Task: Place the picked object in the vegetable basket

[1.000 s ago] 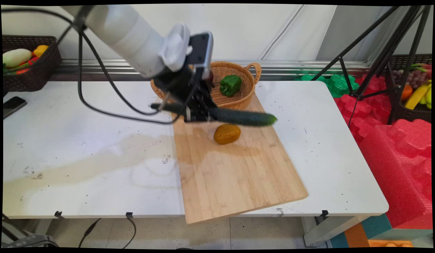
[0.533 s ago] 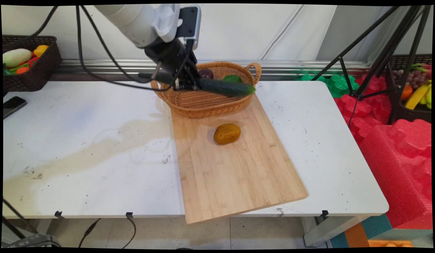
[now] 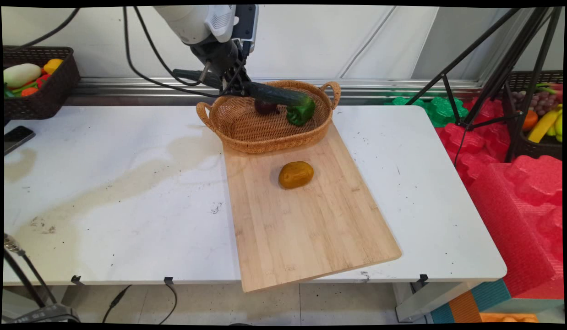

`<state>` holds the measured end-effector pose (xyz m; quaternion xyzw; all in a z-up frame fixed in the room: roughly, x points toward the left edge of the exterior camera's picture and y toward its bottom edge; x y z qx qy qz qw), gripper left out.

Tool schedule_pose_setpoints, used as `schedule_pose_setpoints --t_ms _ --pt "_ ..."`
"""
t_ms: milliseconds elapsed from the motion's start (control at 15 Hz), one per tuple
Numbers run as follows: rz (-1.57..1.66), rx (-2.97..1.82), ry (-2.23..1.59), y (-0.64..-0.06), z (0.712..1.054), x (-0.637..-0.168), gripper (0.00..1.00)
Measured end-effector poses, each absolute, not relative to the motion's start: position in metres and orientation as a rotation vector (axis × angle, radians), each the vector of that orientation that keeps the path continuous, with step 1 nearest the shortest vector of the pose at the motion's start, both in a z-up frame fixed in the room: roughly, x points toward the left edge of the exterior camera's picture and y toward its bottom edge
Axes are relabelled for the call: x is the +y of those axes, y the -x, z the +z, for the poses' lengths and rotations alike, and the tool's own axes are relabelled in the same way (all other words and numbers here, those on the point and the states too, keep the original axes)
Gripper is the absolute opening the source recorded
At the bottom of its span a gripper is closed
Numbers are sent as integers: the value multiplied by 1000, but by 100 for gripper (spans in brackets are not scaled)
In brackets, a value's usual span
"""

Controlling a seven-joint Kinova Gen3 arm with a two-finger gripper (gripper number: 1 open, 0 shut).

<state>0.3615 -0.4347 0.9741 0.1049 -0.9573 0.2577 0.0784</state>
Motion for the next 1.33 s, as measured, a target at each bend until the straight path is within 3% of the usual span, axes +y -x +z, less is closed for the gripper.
schedule_pose_setpoints --t_ms 467,1000,1067,1333 --pt "724 -2973 -225 -367 936 -485 0" --pt "652 -3048 -133 -370 906 -506 0" --pt "646 -3057 -118 -370 904 -508 100" --pt "636 -3072 -77 -370 900 -512 100"
